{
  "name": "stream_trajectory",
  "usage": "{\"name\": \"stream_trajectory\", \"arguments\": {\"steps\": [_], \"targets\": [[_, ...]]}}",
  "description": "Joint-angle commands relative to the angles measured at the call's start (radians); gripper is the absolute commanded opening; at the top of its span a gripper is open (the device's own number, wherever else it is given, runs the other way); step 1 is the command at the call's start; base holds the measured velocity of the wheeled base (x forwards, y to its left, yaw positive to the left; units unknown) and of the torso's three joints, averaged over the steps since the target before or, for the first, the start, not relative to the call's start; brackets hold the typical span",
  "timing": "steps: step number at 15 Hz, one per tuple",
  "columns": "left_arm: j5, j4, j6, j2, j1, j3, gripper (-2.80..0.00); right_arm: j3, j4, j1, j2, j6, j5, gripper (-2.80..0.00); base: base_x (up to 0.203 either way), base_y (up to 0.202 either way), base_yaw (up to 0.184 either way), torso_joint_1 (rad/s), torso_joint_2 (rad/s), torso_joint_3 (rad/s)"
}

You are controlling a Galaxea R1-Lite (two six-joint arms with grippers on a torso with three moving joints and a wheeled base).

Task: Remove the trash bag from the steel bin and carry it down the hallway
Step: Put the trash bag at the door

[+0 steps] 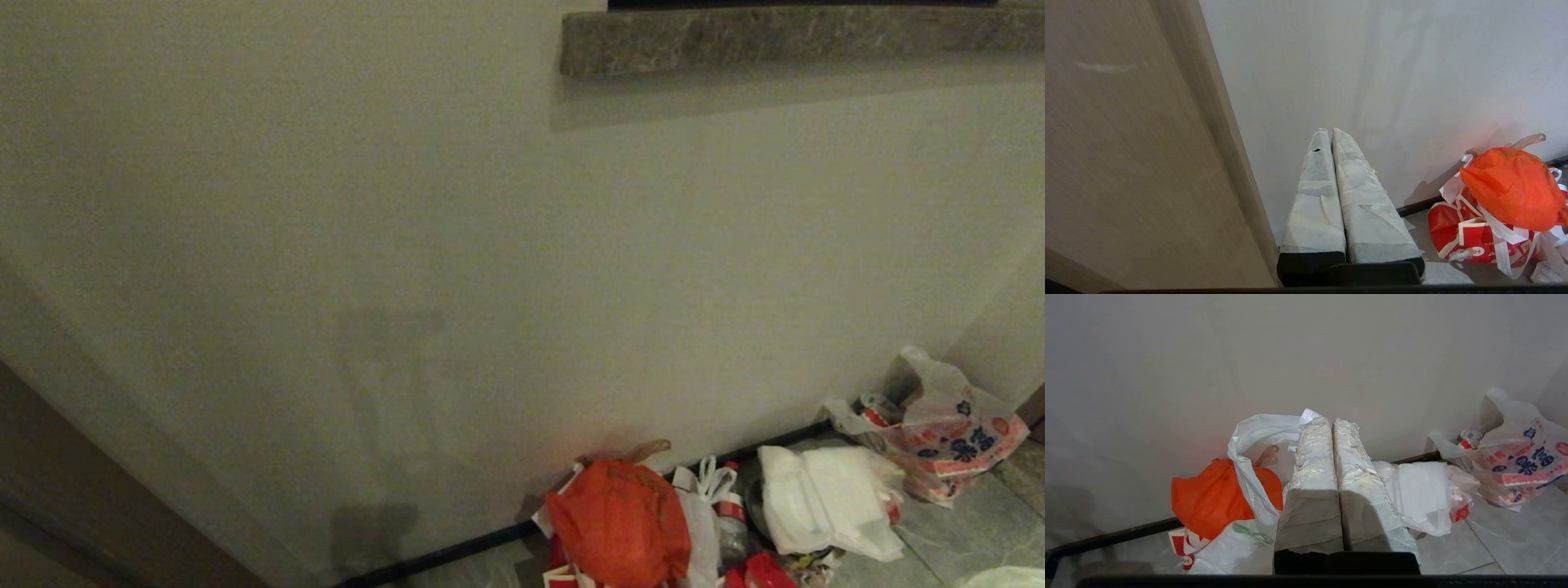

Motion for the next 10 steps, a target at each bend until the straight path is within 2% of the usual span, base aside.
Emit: {"name": "stream_trajectory", "arguments": {"steps": [1, 7, 10], "targets": [[0.0, 0.0, -0.001, 0.001, 0.001, 0.0, -2.8, 0.025, -0.001, -0.002, 0.0, 0.0, 0.0, -2.8, 0.0, 0.0, 0.0, 0.0, 0.0, 0.0], [0.0, 0.0, 0.002, 0.0, 0.001, 0.0, -2.8, 0.025, -0.001, 0.0, 0.0, 0.0, 0.0, -2.8, 0.0, 0.0, 0.0, 0.0, 0.0, 0.0], [0.0, 0.0, 0.001, 0.0, 0.001, 0.0, -2.8, 0.025, -0.001, 0.0, 0.0, 0.0, 0.0, -2.8, 0.0, 0.0, 0.0, 0.006, 0.0, -0.127]]}}
